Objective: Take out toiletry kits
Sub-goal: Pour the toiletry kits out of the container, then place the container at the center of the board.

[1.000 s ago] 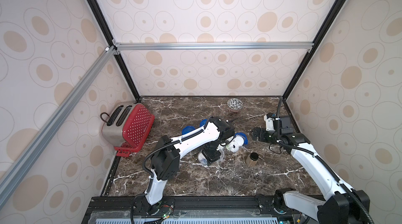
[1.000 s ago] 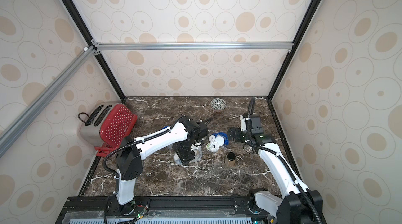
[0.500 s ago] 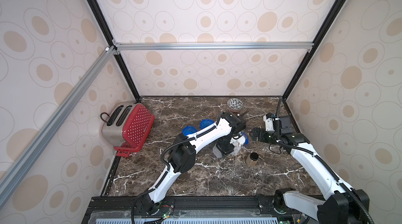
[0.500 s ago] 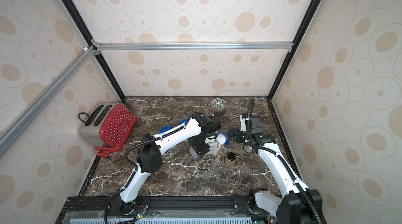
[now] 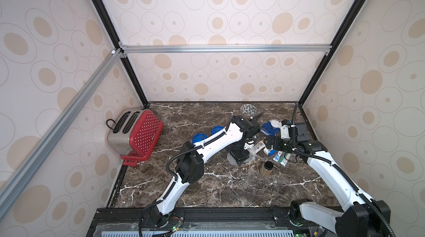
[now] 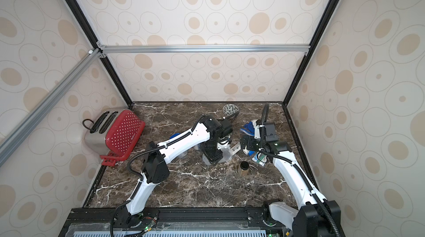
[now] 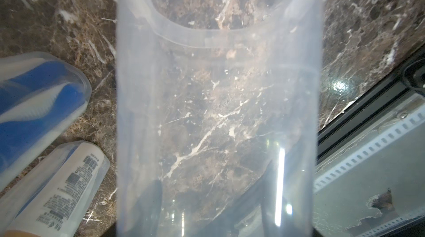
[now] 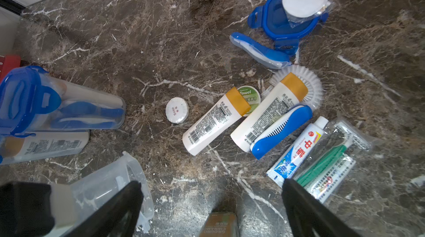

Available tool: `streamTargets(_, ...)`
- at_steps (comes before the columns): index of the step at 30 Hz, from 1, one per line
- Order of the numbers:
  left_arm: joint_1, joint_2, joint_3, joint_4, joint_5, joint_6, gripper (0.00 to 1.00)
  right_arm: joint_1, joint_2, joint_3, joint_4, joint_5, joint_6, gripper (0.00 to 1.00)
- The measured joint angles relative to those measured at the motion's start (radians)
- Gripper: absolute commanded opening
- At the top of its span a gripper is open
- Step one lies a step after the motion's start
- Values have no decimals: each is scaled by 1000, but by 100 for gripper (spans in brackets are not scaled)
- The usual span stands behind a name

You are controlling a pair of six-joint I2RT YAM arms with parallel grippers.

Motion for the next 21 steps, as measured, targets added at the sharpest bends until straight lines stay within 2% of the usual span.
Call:
streamTargets(4, 1, -22, -7, 59, -1, -2, 30, 0, 0, 0, 0, 10, 0, 98)
streamTargets(6, 2, -38, -10, 98, -14, -10, 28, 0, -3, 0, 0, 26, 1, 98)
streamTargets(8, 2, -59, -26, 167, -21, -26, 33, 0, -11, 0, 0, 46, 2, 98)
streamTargets(12, 4, -91, -108, 356, -30, -75, 30, 0, -38, 0, 0, 98, 5, 98)
streamTargets(21, 34, 60, -99, 665, -70, -150, 34, -4, -67, -20, -1, 199, 9, 98)
